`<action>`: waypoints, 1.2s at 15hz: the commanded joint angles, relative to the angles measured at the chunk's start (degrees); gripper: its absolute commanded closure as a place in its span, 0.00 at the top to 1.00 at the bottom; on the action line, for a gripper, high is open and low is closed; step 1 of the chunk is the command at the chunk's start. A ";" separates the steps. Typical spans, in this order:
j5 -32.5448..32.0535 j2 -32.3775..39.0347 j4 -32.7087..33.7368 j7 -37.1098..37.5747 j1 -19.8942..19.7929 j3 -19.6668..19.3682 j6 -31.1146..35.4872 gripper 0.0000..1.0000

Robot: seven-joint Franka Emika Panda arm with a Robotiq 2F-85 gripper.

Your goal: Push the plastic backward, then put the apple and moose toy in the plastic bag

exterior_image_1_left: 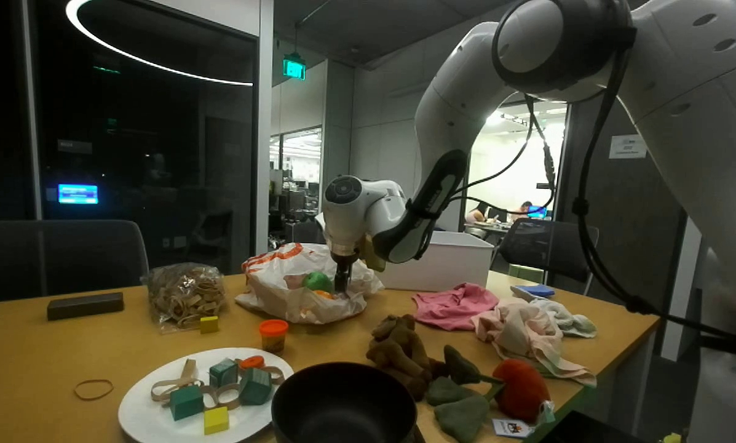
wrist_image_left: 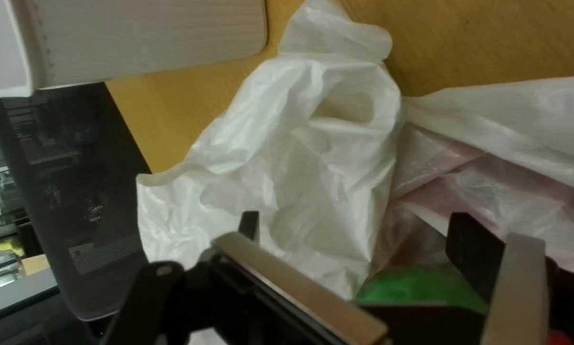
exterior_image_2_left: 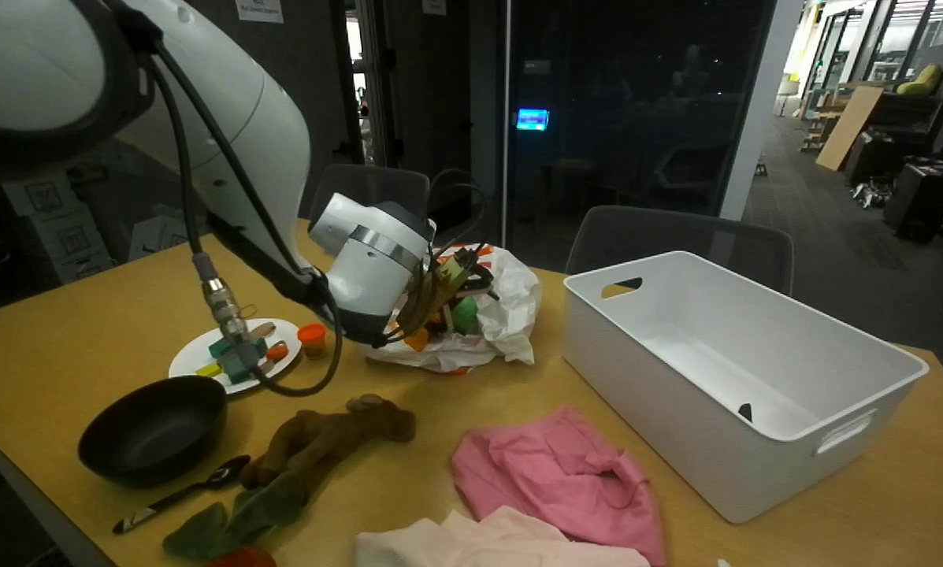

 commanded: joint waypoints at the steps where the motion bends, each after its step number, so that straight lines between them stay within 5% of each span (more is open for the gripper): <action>1: -8.68 1.17 2.08 8.44 2.06 -2.40 0.08 1.00; 4: -11.23 1.49 2.02 11.16 1.78 -1.95 -0.57 1.00; 5: -11.64 1.63 2.02 11.63 1.71 -1.81 -0.64 0.75; 13: -12.00 1.64 1.30 12.39 1.59 -1.37 -0.76 0.20; 18: -9.36 0.06 -0.23 9.90 0.87 -0.68 0.10 0.13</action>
